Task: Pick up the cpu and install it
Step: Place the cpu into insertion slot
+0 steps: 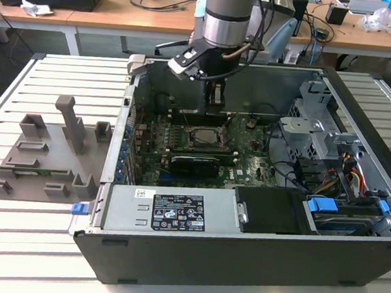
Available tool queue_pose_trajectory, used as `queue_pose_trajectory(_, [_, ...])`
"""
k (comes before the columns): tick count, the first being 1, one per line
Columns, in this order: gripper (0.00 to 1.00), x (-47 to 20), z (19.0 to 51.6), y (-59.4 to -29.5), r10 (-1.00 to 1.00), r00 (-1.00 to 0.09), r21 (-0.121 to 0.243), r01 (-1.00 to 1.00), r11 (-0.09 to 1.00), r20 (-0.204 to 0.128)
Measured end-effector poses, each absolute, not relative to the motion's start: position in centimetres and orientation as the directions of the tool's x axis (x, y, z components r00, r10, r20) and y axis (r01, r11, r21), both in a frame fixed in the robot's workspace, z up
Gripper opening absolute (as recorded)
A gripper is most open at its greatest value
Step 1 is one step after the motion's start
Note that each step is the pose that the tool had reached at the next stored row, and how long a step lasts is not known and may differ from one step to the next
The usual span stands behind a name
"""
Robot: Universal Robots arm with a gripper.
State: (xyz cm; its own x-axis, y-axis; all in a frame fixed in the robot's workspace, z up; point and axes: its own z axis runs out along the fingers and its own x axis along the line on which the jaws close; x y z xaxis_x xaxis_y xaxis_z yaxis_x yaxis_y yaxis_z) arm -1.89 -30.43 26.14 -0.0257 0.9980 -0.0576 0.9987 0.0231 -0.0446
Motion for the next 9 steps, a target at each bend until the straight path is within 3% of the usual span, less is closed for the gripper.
queue_pose_trajectory(9, [0.11, -1.9, 29.6, -30.4, 0.998, -0.026, -0.045, 0.999, 0.023, -0.058])
